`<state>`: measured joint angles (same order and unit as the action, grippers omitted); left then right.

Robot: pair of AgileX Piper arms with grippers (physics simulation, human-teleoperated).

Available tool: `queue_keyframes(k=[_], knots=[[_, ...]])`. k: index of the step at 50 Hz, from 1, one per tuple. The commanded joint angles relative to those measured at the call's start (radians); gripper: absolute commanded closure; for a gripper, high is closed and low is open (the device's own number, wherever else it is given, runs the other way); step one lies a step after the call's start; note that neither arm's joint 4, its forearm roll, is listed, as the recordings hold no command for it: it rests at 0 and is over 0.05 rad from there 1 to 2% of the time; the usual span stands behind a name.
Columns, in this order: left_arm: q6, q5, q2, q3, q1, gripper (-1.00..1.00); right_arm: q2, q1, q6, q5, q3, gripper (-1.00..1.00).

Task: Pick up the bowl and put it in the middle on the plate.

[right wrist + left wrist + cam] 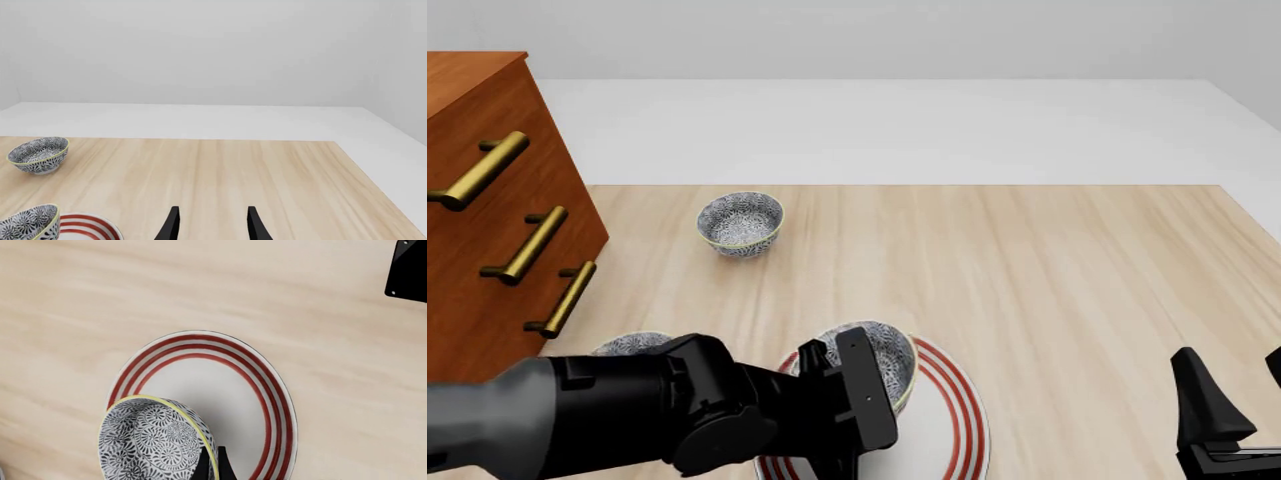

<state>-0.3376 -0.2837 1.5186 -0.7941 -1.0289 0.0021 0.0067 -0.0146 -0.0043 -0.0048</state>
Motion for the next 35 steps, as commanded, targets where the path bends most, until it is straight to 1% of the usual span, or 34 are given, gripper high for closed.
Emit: queue_keyframes(k=[1, 6, 7, 9, 35], knots=[[0.01, 0.024, 0.036, 0.015, -0.031, 1.0, 0.001, 0.0, 0.0, -0.003, 0.002, -1.0], [-0.005, 0.047, 0.064, 0.031, -0.026, 1.0, 0.0, 0.0, 0.0, 0.002, -0.002, -1.0], [-0.018, 0.056, 0.075, 0.042, -0.019, 1.0, 0.0, 0.0, 0.0, -0.001, 0.0, -1.0], [-0.005, 0.066, 0.085, 0.045, -0.027, 1.0, 0.0, 0.0, 0.0, 0.001, -0.001, -1.0], [0.009, 0.071, 0.11, 0.032, -0.05, 1.0, 0.001, 0.0, 0.0, -0.002, 0.002, -1.0]])
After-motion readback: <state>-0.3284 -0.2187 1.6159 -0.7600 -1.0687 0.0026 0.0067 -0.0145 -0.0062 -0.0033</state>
